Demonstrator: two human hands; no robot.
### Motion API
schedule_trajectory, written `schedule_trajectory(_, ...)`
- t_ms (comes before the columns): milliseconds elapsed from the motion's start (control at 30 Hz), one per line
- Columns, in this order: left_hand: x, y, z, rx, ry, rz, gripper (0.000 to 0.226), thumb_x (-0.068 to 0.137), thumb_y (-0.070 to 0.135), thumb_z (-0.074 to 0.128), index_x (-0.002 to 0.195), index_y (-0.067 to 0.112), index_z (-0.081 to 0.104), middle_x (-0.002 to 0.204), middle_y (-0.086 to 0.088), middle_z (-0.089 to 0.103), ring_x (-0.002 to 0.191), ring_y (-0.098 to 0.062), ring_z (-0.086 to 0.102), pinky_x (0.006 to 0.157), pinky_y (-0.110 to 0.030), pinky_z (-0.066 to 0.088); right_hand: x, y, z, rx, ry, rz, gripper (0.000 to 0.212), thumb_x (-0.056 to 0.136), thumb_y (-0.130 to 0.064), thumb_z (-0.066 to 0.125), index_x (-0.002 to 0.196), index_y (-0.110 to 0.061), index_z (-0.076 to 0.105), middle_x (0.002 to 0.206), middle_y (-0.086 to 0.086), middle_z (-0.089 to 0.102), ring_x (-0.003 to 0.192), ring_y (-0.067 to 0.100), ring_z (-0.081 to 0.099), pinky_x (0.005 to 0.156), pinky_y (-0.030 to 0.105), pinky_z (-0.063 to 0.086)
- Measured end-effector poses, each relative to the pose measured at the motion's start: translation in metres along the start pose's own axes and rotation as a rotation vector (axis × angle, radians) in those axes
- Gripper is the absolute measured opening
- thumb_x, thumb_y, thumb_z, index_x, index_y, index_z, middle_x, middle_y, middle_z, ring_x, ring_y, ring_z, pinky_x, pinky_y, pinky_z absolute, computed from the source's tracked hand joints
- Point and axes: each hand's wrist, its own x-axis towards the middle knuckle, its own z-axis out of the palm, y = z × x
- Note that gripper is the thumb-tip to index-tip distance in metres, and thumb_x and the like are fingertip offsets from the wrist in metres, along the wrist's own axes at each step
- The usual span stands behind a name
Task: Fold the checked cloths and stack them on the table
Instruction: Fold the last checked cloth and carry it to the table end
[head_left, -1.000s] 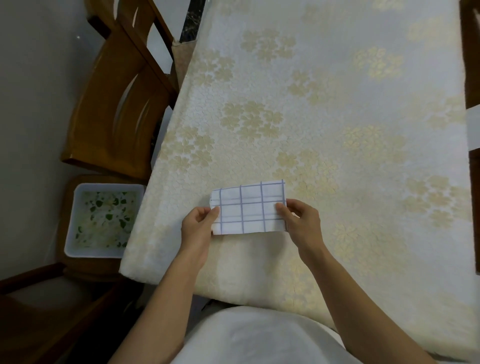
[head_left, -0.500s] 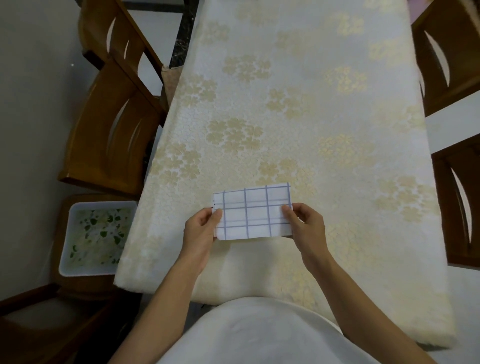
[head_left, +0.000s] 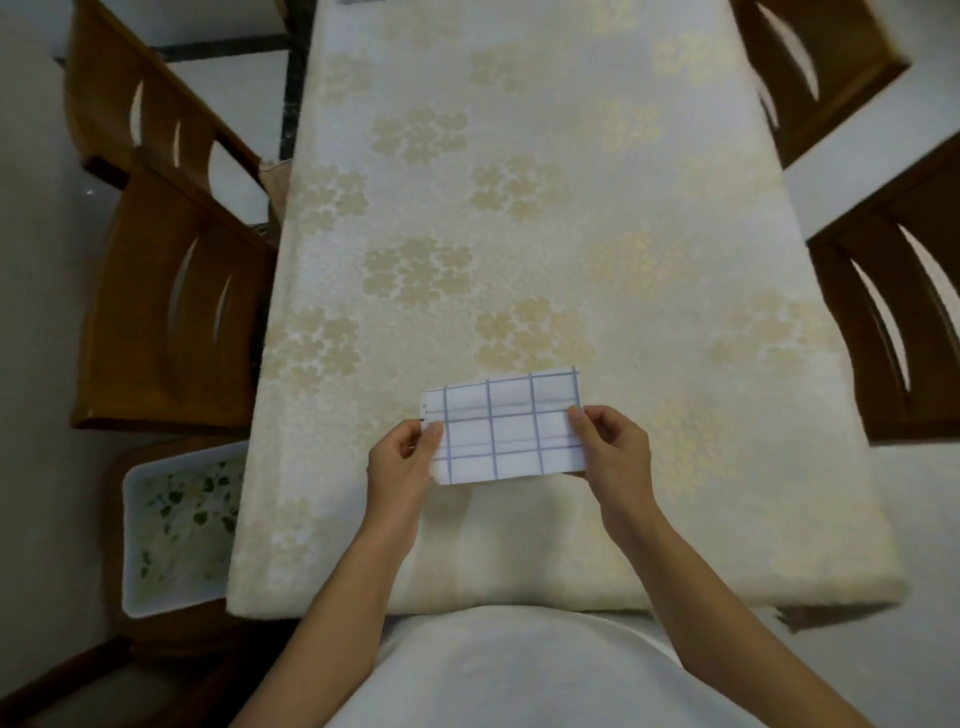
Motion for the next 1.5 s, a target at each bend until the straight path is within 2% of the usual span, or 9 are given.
schedule_trajectory(400, -0.010, -0.003, 0.013, 0.174, -0.400, 0.060, 0.017, 0.097, 0.028, 0.064, 0.096, 0.015, 0.075, 0.092, -0.001, 0.076, 0.088, -0.017, 0.071, 0.076, -0.033, 0.054, -0.086, 0.036, -0.027, 0.150, 0.463, 0.068, 0.018, 0.096, -0.027, 0.065, 0.087, -0.013, 0.070, 0.085, 0.002, 0.070, 0.079, 0.015, 0.065, 0.072, 0.042, 0.058)
schedule_trajectory(533, -0.028, -0.005, 0.030, 0.255, -0.539, 0.085, 0.017, 0.098, 0.027, 0.062, 0.097, 0.017, 0.075, 0.087, 0.003, 0.077, 0.079, -0.008, 0.070, 0.068, -0.024, 0.052, -0.119, 0.052, -0.045, 0.195, 0.625, 0.085, 0.016, 0.097, -0.025, 0.065, 0.089, -0.013, 0.071, 0.082, -0.001, 0.071, 0.076, 0.012, 0.065, 0.067, 0.031, 0.057)
schedule_trajectory(600, -0.039, -0.007, 0.042, 0.295, -0.600, 0.106, 0.018, 0.098, 0.027, 0.062, 0.099, 0.015, 0.075, 0.088, 0.002, 0.076, 0.079, -0.008, 0.070, 0.068, -0.023, 0.052, -0.134, 0.059, -0.055, 0.228, 0.709, 0.094, 0.013, 0.096, -0.024, 0.066, 0.089, -0.014, 0.071, 0.083, -0.001, 0.072, 0.075, 0.009, 0.065, 0.069, 0.033, 0.057)
schedule_trajectory(700, -0.056, -0.011, 0.061, 0.346, -0.692, 0.131, 0.019, 0.099, 0.026, 0.061, 0.103, 0.014, 0.075, 0.092, 0.001, 0.076, 0.085, -0.011, 0.070, 0.068, -0.020, 0.052, -0.157, 0.068, -0.070, 0.278, 0.796, 0.096, 0.010, 0.096, -0.021, 0.065, 0.087, -0.018, 0.068, 0.082, -0.005, 0.070, 0.071, 0.001, 0.064, 0.066, 0.024, 0.056)
schedule_trajectory(867, -0.085, -0.021, 0.092, 0.444, -0.799, 0.184, 0.021, 0.100, 0.029, 0.059, 0.104, 0.016, 0.075, 0.094, 0.001, 0.076, 0.089, -0.014, 0.069, 0.074, -0.027, 0.054, -0.189, 0.086, -0.097, 0.336, 0.913, 0.111, 0.009, 0.098, -0.020, 0.063, 0.093, -0.015, 0.068, 0.088, -0.001, 0.070, 0.078, 0.006, 0.065, 0.056, 0.015, 0.052)
schedule_trajectory(1100, -0.135, -0.038, 0.145, 0.541, -0.898, 0.238, 0.023, 0.101, 0.027, 0.057, 0.109, 0.013, 0.073, 0.100, -0.001, 0.073, 0.095, -0.017, 0.066, 0.086, -0.034, 0.056, -0.218, 0.113, -0.145, 0.407, 1.043, 0.148, 0.008, 0.098, -0.022, 0.064, 0.095, -0.016, 0.067, 0.095, 0.004, 0.071, 0.090, 0.016, 0.068, 0.078, 0.039, 0.061)
schedule_trajectory(1267, -0.181, -0.048, 0.198, 0.566, -0.968, 0.277, 0.021, 0.102, 0.027, 0.055, 0.106, 0.014, 0.071, 0.096, 0.001, 0.070, 0.089, -0.011, 0.064, 0.062, -0.010, 0.049, -0.223, 0.137, -0.202, 0.465, 1.118, 0.142, 0.010, 0.097, -0.024, 0.065, 0.094, -0.015, 0.067, 0.096, 0.006, 0.071, 0.093, 0.022, 0.068, 0.074, 0.038, 0.061)
schedule_trajectory(1333, -0.197, -0.053, 0.227, 0.588, -0.995, 0.303, 0.022, 0.102, 0.029, 0.055, 0.107, 0.015, 0.072, 0.096, 0.002, 0.071, 0.090, -0.011, 0.065, 0.067, -0.016, 0.050, -0.222, 0.144, -0.234, 0.487, 1.126, 0.135, 0.011, 0.097, -0.024, 0.065, 0.096, -0.013, 0.067, 0.096, 0.005, 0.070, 0.093, 0.021, 0.068, 0.071, 0.037, 0.061)
schedule_trajectory(1500, -0.246, -0.070, 0.312, 0.635, -0.995, 0.363, 0.021, 0.100, 0.034, 0.057, 0.105, 0.021, 0.072, 0.097, 0.006, 0.071, 0.093, -0.010, 0.065, 0.076, -0.022, 0.053, -0.219, 0.160, -0.335, 0.464, 1.104, 0.121, 0.011, 0.096, -0.028, 0.066, 0.093, -0.018, 0.069, 0.096, 0.002, 0.072, 0.094, 0.018, 0.069, 0.082, 0.052, 0.060)
